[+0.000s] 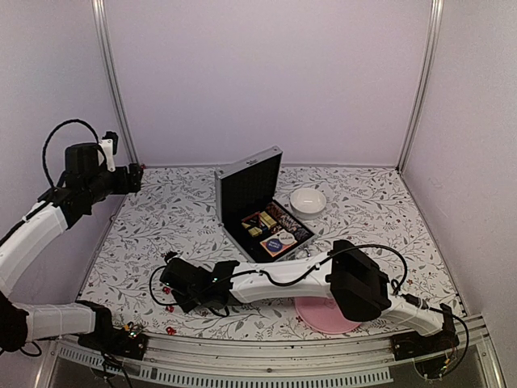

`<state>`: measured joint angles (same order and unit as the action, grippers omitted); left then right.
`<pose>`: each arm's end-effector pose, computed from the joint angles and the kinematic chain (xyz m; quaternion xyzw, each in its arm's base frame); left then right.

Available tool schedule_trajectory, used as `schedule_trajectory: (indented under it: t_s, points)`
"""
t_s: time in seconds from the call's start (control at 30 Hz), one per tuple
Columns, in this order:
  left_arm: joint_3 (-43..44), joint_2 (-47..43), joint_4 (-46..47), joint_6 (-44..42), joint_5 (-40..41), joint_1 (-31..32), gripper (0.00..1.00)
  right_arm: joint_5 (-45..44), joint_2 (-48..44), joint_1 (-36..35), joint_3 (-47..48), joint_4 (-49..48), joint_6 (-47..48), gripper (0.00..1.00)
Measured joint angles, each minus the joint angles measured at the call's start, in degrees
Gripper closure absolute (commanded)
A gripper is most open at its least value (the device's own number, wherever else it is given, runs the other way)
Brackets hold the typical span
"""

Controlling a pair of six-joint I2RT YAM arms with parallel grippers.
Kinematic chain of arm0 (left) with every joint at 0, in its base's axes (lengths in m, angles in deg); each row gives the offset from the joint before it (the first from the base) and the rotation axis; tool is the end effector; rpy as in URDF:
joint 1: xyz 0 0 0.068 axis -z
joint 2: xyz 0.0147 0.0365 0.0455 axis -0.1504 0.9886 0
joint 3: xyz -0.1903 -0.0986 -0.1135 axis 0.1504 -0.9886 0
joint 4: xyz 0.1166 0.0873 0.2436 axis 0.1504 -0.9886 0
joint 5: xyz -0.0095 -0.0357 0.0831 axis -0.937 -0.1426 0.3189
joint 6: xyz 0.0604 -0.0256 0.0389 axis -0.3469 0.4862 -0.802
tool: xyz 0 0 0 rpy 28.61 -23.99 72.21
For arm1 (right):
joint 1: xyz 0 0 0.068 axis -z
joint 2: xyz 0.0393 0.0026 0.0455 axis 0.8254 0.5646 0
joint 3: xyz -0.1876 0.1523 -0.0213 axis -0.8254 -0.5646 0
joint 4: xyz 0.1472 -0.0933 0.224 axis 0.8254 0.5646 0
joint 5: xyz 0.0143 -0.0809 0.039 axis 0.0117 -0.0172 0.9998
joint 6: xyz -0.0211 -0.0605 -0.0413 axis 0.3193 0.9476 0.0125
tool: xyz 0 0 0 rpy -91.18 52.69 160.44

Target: Pack up texas hold em set

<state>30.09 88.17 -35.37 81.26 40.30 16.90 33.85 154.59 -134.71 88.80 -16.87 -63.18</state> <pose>0.3008 -0.0345 0.2807 -0.0239 0.8278 -0.0114 0.5604 0.1300 0.5623 0.0744 -0.3573 0.8572 0.1743 0.3274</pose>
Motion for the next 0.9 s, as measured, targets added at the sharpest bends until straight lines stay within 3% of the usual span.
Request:
schedule_trajectory:
  t_s: [0.5, 0.7, 0.9]
  points:
    - [0.0, -0.3, 0.0, 0.0, -0.1, 0.0, 0.03, 1.3, 0.0, 0.0, -0.3, -0.8, 2.5, 0.79]
    - [0.0, -0.3, 0.0, 0.0, -0.1, 0.0, 0.03, 1.2, -3.2, 0.0, -5.9, -2.2, 4.5, 0.9]
    - [0.0, -0.2, 0.0, 0.0, 0.2, 0.0, 0.03, 1.7, -7.4, 0.5, -12.3, -2.4, 5.4, 0.92]
